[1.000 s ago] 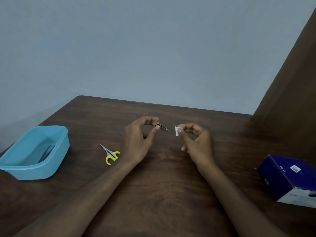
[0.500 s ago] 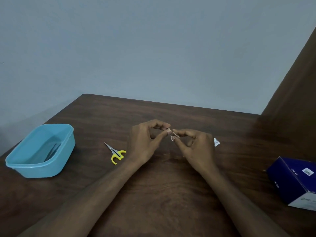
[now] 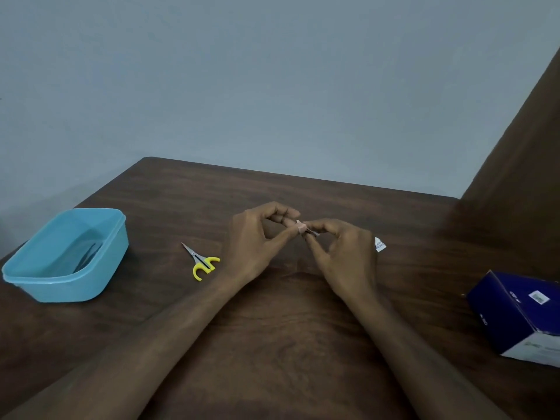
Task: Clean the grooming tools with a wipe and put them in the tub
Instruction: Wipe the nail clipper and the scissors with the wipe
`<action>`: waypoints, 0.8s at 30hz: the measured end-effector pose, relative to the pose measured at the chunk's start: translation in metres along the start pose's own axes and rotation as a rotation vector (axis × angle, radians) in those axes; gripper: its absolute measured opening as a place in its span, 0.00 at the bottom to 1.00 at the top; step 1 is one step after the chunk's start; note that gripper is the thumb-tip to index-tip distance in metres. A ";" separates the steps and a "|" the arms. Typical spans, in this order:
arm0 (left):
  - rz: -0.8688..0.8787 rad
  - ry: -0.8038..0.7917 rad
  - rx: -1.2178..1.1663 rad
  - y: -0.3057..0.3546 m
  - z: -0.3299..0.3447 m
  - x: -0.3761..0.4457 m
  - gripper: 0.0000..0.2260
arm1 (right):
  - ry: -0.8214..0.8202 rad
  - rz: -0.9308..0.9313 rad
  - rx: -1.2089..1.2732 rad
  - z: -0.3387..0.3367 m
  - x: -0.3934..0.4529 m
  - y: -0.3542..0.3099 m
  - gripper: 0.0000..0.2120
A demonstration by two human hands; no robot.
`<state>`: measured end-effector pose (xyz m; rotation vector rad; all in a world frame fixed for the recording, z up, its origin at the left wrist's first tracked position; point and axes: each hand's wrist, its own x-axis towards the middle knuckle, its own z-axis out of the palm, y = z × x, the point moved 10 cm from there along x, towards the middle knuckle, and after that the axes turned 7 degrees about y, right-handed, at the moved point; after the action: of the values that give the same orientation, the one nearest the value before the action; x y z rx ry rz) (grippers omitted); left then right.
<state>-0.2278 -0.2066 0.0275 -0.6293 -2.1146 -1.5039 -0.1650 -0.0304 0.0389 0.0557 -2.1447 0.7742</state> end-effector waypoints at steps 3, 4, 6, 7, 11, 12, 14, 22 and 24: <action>0.052 -0.026 0.027 0.007 0.002 -0.002 0.07 | 0.048 0.005 -0.003 -0.003 0.001 0.000 0.09; 0.053 -0.024 0.035 0.007 0.002 -0.001 0.06 | 0.068 -0.002 -0.012 -0.004 0.001 0.000 0.09; 0.030 -0.016 0.016 0.004 0.001 0.000 0.06 | 0.093 -0.005 -0.034 -0.007 0.001 0.000 0.08; 0.017 -0.018 -0.011 0.003 0.001 0.000 0.06 | 0.096 0.007 -0.060 -0.008 0.001 0.001 0.07; -0.013 0.011 -0.068 0.003 -0.002 0.000 0.05 | 0.105 0.186 -0.107 -0.012 0.002 0.020 0.05; -0.014 0.015 -0.066 0.002 -0.002 -0.001 0.05 | 0.130 0.235 -0.089 -0.015 0.002 0.026 0.05; -0.013 0.015 -0.054 0.001 -0.001 -0.002 0.05 | 0.188 0.286 -0.022 -0.020 0.002 0.032 0.04; 0.055 0.072 0.032 0.008 -0.010 -0.001 0.05 | 0.091 -0.008 0.139 -0.010 0.001 -0.014 0.04; 0.044 0.100 0.038 0.008 -0.013 -0.001 0.05 | 0.047 -0.062 0.097 -0.002 0.000 -0.016 0.04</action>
<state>-0.2207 -0.2168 0.0367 -0.5711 -2.0365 -1.4378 -0.1585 -0.0422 0.0477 0.1535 -2.0506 0.8351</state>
